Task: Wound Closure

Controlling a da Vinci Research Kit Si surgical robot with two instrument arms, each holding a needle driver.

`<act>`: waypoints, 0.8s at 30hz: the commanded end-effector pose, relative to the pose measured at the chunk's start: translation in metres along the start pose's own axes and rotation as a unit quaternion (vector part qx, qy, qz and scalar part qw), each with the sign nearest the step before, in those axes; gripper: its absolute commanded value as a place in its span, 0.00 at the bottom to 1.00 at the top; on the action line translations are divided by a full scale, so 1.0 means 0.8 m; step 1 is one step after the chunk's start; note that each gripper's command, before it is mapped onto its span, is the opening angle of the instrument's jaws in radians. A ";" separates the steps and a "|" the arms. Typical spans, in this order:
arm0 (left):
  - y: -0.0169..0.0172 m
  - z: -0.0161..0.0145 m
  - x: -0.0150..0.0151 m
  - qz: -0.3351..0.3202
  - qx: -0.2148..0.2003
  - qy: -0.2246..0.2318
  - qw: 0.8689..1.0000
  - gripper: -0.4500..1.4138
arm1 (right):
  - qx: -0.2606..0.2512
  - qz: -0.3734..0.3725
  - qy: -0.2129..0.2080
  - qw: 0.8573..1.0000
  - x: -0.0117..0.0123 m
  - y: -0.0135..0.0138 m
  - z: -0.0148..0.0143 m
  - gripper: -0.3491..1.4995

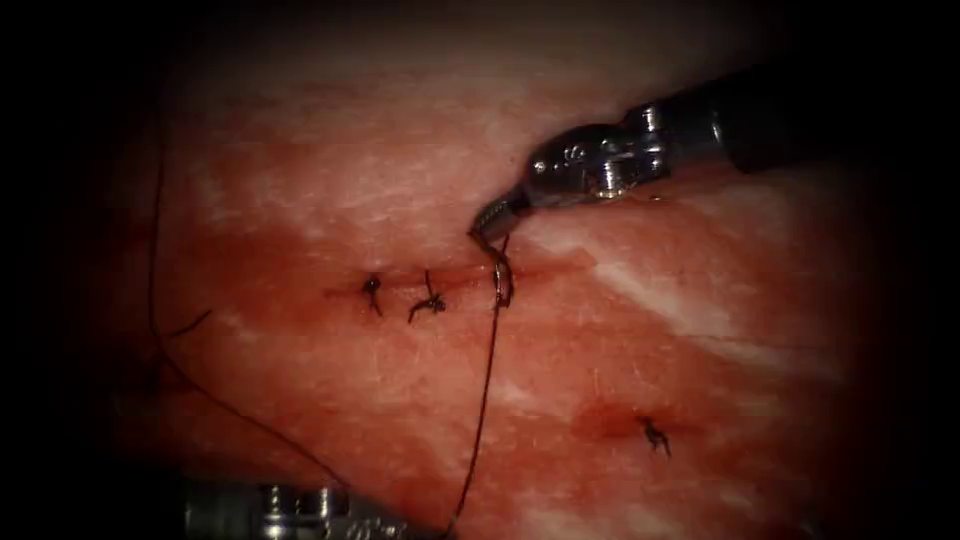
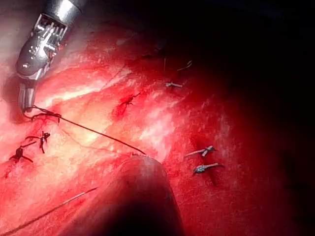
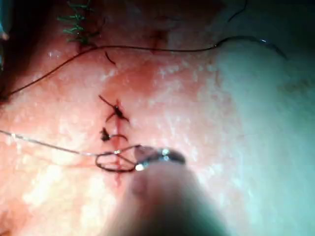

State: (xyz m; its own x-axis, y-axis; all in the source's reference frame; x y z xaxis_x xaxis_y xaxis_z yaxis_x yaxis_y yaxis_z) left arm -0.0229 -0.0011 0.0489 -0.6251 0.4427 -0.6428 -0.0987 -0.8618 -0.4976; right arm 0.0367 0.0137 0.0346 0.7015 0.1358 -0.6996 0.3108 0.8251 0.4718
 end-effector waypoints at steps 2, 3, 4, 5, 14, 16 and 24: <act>0.0018 0.0012 -0.0015 -0.004 -0.005 0.000 1.000 0.00 | -0.013 -0.009 -0.003 1.000 -0.0003 0.0014 0.0008 0.00; 0.0024 0.0013 -0.0019 -0.008 -0.007 0.001 1.000 0.00 | -0.016 -0.009 -0.004 1.000 -0.0004 0.0017 0.0008 0.00; 0.0031 0.0015 -0.0023 -0.007 -0.010 0.001 1.000 0.00 | -0.018 -0.009 -0.005 1.000 -0.0004 0.0019 0.0008 0.00; 0.0036 0.0017 -0.0025 -0.008 -0.012 0.002 1.000 0.00 | -0.020 -0.013 -0.006 1.000 -0.0005 0.0021 0.0008 0.00; 0.0075 0.0025 -0.0030 -0.009 -0.027 0.004 1.000 0.00 | -0.049 -0.053 -0.022 0.997 -0.0016 0.0049 0.0003 0.00; 0.0079 0.0025 -0.0029 -0.010 -0.029 0.005 1.000 0.00 | -0.052 -0.056 -0.022 0.997 -0.0016 0.0053 0.0003 0.00; 0.0099 0.0026 -0.0035 -0.010 -0.032 0.004 0.999 0.00 | -0.082 -0.053 0.003 0.995 0.0006 0.0079 -0.0011 0.00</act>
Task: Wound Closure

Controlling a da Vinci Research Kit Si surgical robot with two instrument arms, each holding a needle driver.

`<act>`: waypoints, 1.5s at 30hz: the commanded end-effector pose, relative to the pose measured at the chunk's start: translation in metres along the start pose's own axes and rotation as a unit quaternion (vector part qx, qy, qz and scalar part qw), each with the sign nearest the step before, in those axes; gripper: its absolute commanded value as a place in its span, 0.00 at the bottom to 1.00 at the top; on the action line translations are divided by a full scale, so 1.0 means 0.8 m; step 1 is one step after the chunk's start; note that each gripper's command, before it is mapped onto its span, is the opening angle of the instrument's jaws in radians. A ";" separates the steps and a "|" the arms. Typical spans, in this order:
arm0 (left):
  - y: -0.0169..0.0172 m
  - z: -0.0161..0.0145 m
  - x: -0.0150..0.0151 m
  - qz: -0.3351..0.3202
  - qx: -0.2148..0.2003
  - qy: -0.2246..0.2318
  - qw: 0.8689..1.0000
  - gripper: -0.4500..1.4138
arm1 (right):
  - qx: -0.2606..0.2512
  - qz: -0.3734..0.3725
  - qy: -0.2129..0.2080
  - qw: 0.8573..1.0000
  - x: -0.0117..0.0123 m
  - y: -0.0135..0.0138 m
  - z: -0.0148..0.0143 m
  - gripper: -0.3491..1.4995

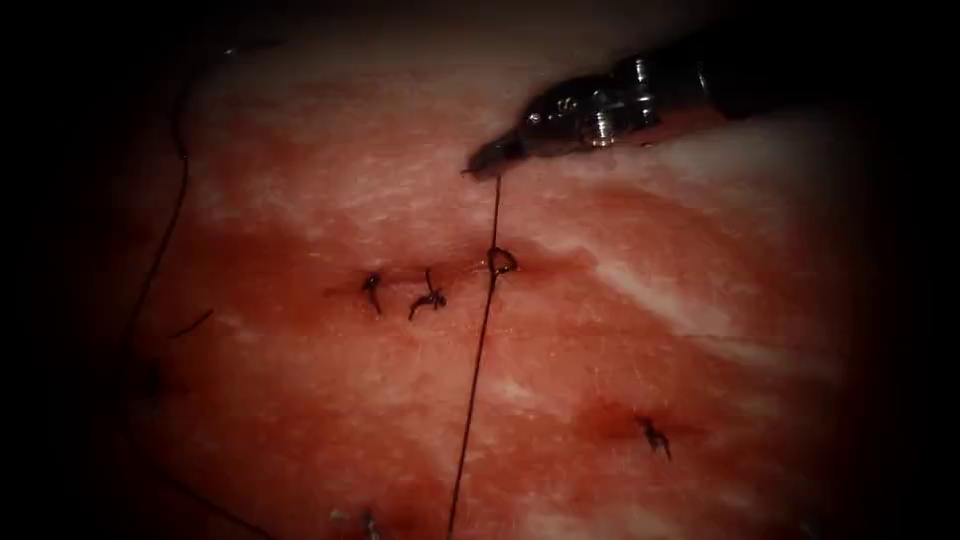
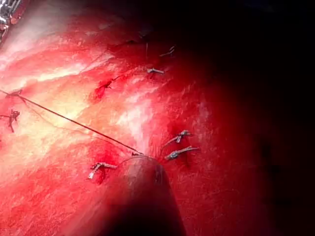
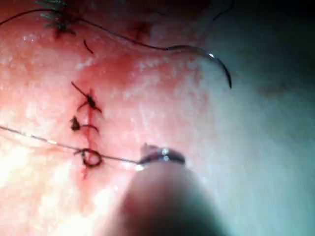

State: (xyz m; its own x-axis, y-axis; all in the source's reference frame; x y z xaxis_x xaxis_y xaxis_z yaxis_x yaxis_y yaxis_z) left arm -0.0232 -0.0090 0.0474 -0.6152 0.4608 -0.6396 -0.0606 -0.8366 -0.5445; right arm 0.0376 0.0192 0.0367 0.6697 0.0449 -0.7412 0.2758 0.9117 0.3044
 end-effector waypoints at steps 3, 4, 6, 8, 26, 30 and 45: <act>0.0018 0.0018 -0.0016 0.005 -0.014 0.001 1.000 0.00 | -0.012 0.000 0.018 1.000 0.0032 0.0025 -0.0003 0.00; 0.0021 0.0020 -0.0018 0.008 -0.018 0.001 1.000 0.00 | -0.015 -0.001 0.019 1.000 0.0035 0.0028 -0.0004 0.00; 0.0028 0.0022 -0.0023 0.016 -0.024 0.001 1.000 0.00 | -0.015 0.002 0.021 1.000 0.0039 0.0035 -0.0005 0.00; 0.0038 0.0025 -0.0030 0.025 -0.035 0.002 0.999 0.00 | -0.017 0.001 0.021 1.000 0.0038 0.0040 -0.0005 0.00; 0.0072 0.0053 -0.0069 0.114 -0.124 -0.010 0.986 0.00 | -0.034 0.014 0.012 0.999 0.0011 0.0056 -0.0012 0.00; 0.0060 0.0043 -0.0060 0.106 -0.110 -0.011 0.988 0.00 | -0.038 0.014 0.011 0.999 0.0009 0.0048 -0.0010 0.00; -0.0058 -0.0133 0.0130 0.112 -0.007 0.051 0.992 0.00 | -0.097 0.043 0.095 0.990 0.0011 -0.0031 -0.0035 0.85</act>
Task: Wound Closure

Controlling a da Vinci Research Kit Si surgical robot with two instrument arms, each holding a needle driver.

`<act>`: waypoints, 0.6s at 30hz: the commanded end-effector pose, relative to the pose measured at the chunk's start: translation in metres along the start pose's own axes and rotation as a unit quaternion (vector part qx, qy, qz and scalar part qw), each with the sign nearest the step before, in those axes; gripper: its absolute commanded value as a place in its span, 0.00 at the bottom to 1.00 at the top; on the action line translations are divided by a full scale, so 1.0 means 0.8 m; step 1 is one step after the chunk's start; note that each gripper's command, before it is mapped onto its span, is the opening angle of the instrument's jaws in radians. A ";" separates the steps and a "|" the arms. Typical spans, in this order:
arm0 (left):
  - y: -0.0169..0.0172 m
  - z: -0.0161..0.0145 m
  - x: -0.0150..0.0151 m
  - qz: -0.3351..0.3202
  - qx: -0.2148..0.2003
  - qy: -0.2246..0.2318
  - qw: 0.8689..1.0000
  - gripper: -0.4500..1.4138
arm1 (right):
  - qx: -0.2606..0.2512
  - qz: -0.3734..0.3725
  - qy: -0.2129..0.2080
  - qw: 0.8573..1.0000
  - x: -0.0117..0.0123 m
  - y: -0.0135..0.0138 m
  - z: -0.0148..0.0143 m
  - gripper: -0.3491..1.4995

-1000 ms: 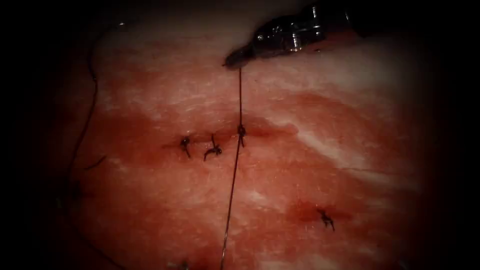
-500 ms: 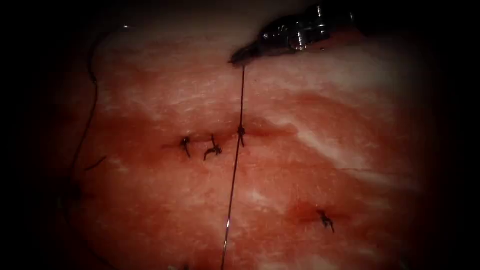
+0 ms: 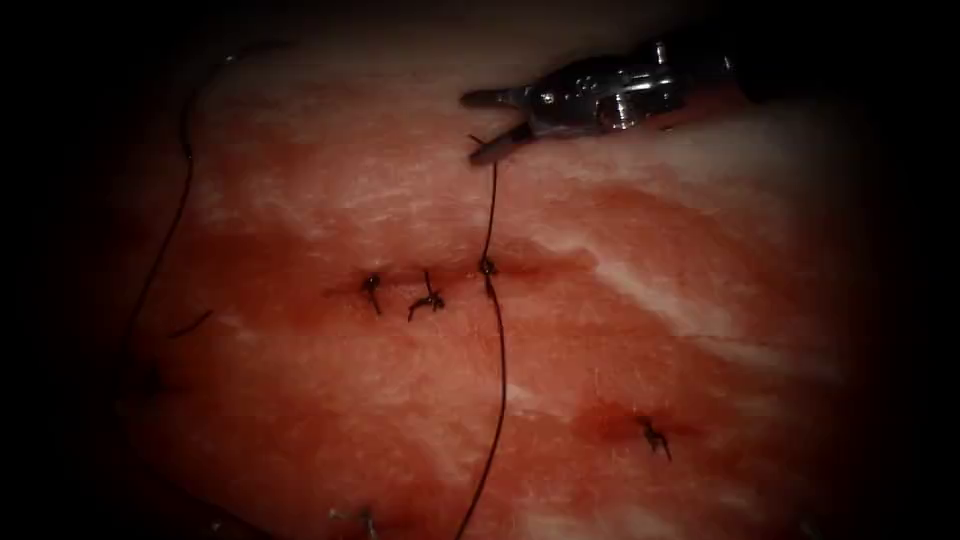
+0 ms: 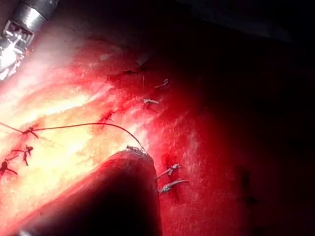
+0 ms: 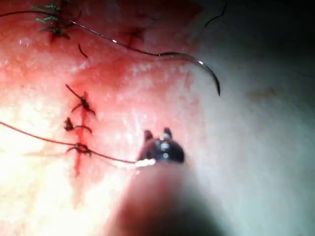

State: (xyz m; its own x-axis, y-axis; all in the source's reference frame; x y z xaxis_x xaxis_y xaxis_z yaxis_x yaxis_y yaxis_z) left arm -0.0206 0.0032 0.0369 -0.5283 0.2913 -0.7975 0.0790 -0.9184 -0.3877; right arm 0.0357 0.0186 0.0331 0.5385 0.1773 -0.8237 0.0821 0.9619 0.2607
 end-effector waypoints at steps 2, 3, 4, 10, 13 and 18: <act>-0.0008 0.0002 0.0002 0.001 0.006 0.001 1.000 0.00 | -0.008 0.007 0.004 1.000 -0.0011 -0.0005 -0.0003 0.86; -0.0039 -0.0022 0.0020 0.007 0.026 0.005 1.000 0.00 | -0.025 0.016 0.012 0.999 -0.0025 -0.0008 -0.0026 0.89; -0.0039 -0.0022 0.0020 0.007 0.026 0.005 1.000 0.00 | -0.025 0.016 0.012 0.999 -0.0025 -0.0008 -0.0026 0.89; -0.0129 -0.0069 0.0047 0.018 0.096 -0.006 0.995 0.00 | -0.081 0.041 0.032 0.995 -0.0055 -0.0044 -0.0081 0.85; -0.0168 -0.0071 0.0046 0.023 0.117 -0.011 0.993 0.00 | -0.093 0.043 0.045 0.994 -0.0047 -0.0069 -0.0084 0.83; -0.0199 -0.0064 0.0037 0.020 0.121 -0.011 0.992 0.00 | -0.103 0.041 0.060 0.992 -0.0034 -0.0081 -0.0076 0.73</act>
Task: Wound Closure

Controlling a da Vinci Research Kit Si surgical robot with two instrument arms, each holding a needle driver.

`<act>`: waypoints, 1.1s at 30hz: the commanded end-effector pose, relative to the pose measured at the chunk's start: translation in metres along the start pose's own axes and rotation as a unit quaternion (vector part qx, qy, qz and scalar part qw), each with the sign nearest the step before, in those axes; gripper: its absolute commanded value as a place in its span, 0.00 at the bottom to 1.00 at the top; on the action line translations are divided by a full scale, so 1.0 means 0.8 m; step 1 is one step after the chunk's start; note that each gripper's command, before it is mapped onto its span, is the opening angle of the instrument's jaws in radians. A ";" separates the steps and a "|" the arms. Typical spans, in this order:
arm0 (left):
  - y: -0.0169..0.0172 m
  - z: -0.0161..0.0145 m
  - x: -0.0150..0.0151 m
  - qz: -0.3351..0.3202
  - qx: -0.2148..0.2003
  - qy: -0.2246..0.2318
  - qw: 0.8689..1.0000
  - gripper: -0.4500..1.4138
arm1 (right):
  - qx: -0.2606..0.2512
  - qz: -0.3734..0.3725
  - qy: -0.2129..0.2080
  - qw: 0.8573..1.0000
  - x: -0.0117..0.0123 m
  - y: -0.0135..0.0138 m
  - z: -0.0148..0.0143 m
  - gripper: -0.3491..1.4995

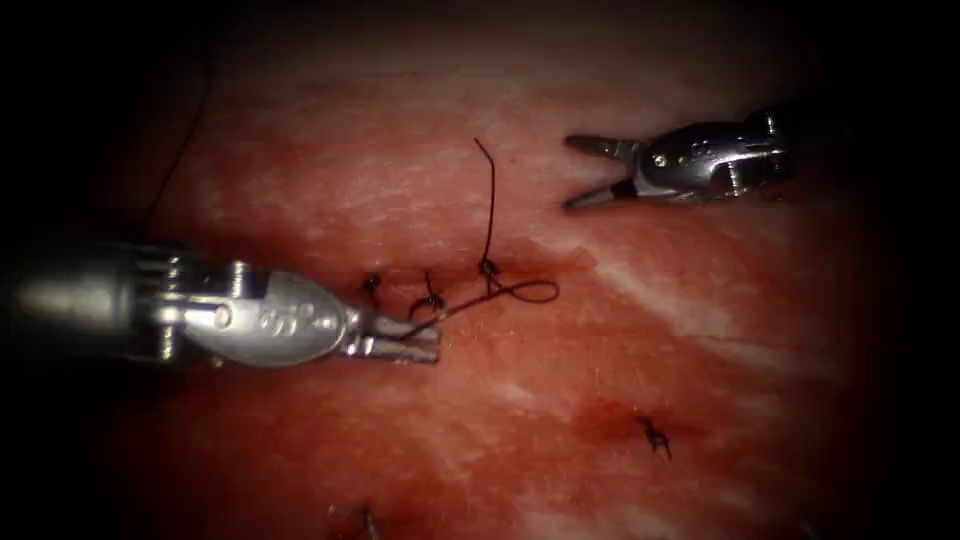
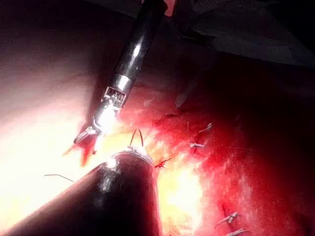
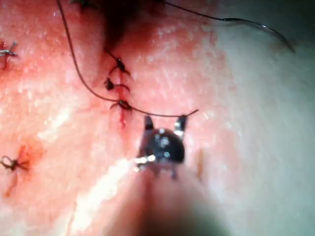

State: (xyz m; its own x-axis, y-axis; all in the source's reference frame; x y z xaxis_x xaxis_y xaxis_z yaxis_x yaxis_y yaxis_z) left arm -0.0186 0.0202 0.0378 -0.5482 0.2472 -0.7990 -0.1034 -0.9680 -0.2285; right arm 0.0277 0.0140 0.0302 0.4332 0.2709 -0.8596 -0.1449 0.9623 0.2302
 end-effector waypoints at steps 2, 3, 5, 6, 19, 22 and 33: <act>-0.0012 0.0017 -0.0010 0.002 0.003 -0.001 1.000 0.00 | 0.004 0.000 0.008 1.000 0.0001 -0.0012 0.0020 0.67; -0.0032 0.0029 -0.0024 0.004 0.006 -0.004 1.000 0.00 | 0.005 0.000 0.013 1.000 0.0000 -0.0015 0.0039 0.64; -0.0038 0.0032 -0.0030 0.003 0.008 -0.004 1.000 0.00 | 0.009 -0.001 0.017 1.000 -0.0001 -0.0018 0.0046 0.62; -0.0049 0.0036 -0.0037 0.001 0.010 -0.004 1.000 0.00 | 0.016 -0.005 0.024 1.000 -0.0005 -0.0027 0.0060 0.57; -0.0125 0.0077 -0.0103 -0.017 0.051 -0.033 0.998 0.00 | 0.024 -0.013 0.065 0.997 0.0000 -0.0074 0.0064 0.45; -0.0136 0.0104 -0.0119 -0.018 0.060 -0.042 0.997 0.00 | 0.019 -0.012 0.088 0.996 0.0003 -0.0081 0.0060 0.40; -0.0152 0.0175 -0.0174 -0.024 0.073 -0.075 0.994 0.00 | 0.020 -0.001 0.124 0.992 0.0010 -0.0100 0.0054 0.26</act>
State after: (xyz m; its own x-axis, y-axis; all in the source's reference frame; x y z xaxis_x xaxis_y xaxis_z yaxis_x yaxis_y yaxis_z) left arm -0.0212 0.0278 0.0602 -0.6616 0.3001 -0.6872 -0.2495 -0.9523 -0.1756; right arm 0.0327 0.0071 0.0290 0.1862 0.2626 -0.9468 -0.1150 0.9628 0.2444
